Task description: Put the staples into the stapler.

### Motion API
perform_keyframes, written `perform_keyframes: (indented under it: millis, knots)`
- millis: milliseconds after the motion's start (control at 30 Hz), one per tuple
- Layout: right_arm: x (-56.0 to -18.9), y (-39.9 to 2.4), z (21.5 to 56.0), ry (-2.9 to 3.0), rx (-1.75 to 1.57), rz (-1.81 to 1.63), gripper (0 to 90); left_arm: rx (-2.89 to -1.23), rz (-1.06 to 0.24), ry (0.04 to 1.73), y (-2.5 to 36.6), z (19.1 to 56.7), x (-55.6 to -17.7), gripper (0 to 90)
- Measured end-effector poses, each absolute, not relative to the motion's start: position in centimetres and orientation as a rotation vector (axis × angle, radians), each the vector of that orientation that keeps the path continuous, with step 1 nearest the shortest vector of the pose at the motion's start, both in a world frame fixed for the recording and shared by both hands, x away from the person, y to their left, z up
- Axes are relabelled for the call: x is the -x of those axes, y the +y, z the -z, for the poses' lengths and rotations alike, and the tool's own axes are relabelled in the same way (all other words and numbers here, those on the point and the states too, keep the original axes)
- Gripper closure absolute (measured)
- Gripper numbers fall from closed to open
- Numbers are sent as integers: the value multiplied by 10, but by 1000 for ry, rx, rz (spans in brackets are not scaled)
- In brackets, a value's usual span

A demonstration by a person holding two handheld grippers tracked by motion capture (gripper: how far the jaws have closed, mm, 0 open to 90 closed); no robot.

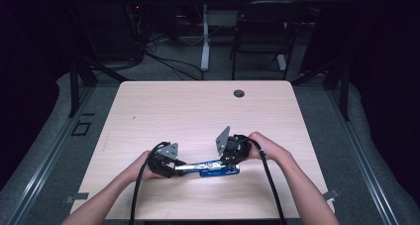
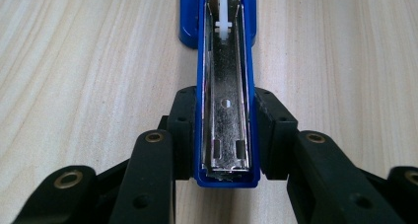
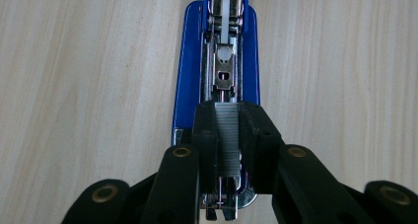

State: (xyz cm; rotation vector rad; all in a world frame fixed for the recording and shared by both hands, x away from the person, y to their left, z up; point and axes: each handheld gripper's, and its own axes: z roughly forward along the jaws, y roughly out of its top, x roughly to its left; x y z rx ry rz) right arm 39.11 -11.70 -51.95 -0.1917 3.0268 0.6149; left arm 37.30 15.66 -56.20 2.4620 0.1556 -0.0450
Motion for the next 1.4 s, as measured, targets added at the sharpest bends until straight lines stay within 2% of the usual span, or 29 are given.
perform_keyframes:
  millis: [733,1400]
  knots:
    - [-391,-123,517,3037,187,-503,782,-2463,44,155,157,562,-373,657]
    - [-393,-127,517,3049,181,-556,782,-2462,38,154,157,564,-372,657]
